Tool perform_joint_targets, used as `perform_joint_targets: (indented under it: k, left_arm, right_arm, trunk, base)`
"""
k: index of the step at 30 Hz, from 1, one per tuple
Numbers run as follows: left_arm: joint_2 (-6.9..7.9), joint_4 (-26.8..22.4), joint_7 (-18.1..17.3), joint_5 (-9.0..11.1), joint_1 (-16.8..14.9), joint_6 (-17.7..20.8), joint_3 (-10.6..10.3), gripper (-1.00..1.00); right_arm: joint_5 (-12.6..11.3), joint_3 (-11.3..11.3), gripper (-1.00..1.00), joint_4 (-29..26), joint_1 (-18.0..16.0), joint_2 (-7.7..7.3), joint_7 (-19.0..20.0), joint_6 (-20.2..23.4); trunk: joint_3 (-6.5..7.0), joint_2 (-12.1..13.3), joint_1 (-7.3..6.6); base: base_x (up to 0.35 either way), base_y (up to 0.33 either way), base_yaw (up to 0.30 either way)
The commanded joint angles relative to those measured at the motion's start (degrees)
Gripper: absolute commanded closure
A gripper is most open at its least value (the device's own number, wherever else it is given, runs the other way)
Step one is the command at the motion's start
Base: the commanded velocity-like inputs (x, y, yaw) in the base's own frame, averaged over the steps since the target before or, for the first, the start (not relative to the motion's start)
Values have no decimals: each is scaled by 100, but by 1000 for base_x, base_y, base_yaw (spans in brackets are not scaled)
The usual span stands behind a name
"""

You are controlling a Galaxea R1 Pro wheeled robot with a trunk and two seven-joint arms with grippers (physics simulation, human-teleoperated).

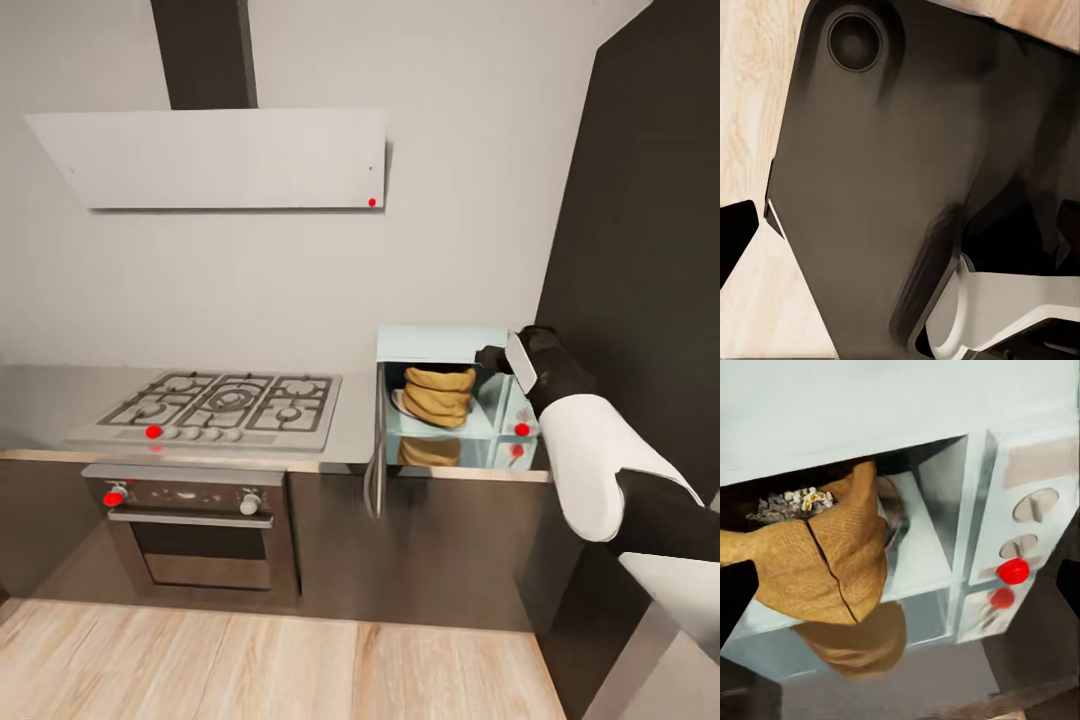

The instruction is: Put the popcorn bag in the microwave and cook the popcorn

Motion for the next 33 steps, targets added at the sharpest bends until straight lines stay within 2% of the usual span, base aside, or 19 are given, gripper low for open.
perform_joint_targets:
  k: [1, 2, 5, 7, 10, 14, 16, 18, 23, 26, 30, 33]
  left_arm:
    - [-2, -8, 4, 17, 2, -7, 16, -100]
    - [-2, -8, 3, 17, 2, -7, 16, -100]
    - [-2, -8, 1, 17, 2, -7, 13, -100]
    - [-2, -8, -2, 17, 2, -7, 6, -100]
    - [-2, -8, -3, 17, 2, -7, 0, -100]
    - [-2, -8, 0, 42, 2, -7, 22, -100]
    - [-2, -8, -2, 60, 2, -7, 31, -100]
    - [0, -8, -3, 38, 2, -7, 14, -100]
    - [-1, -8, -24, 17, 2, -1, -25, -100]
    - [-1, -8, -29, 14, 2, -6, -27, -100]
    - [-2, -8, -26, 11, 2, -6, -28, -100]
    - [-2, -8, -21, 12, 2, -7, -28, -100]
  right_arm:
    - [19, 9, -100, 37, 9, 13, -5, 24]
    - [21, 21, -100, 83, 70, 22, 6, 22]
    - [29, 105, -100, 131, 561, 39, 239, -34]
    - [27, 290, -100, 136, 738, 64, 459, -99]
    - [32, 377, -100, 143, 861, 278, 608, -333]
    - [18, 386, -100, 149, 1352, 369, 624, -1101]
    - [4, 389, -100, 256, 1450, 377, 621, -1575]
    - [21, 388, -100, 607, 1473, 377, 622, -2062]
    - [33, 393, -100, 1665, 1481, 383, 623, -3980]
    - [39, 394, -100, 1841, 1481, 453, 595, -4303]
    - [56, 394, -100, 1973, 1481, 452, 572, -4381]
    - [33, 394, -100, 2000, 1481, 442, 562, -4738]
  trunk:
    - [-6, -5, -3]
    - [-6, -5, -3]
    - [-6, -5, -3]
    - [-6, -5, -3]
    - [-6, -5, -3]
    - [-6, -5, -3]
    - [-6, -5, -3]
    - [-6, -5, -3]
    - [-6, -5, -3]
    - [-6, -5, -3]
    - [-6, -5, -3]
    - [-6, -5, -3]
  base:
    - [-345, 0, 0]
    - [-345, 0, 0]
    - [-331, 0, 0]
    - [-178, 0, 0]
    - [-37, 0, 0]
    - [-4, 0, 0]
    - [3, 0, 0]
    - [120, 0, 0]
    - [291, 0, 0]
    - [320, 0, 0]
    - [321, 0, 0]
    - [322, 0, 0]
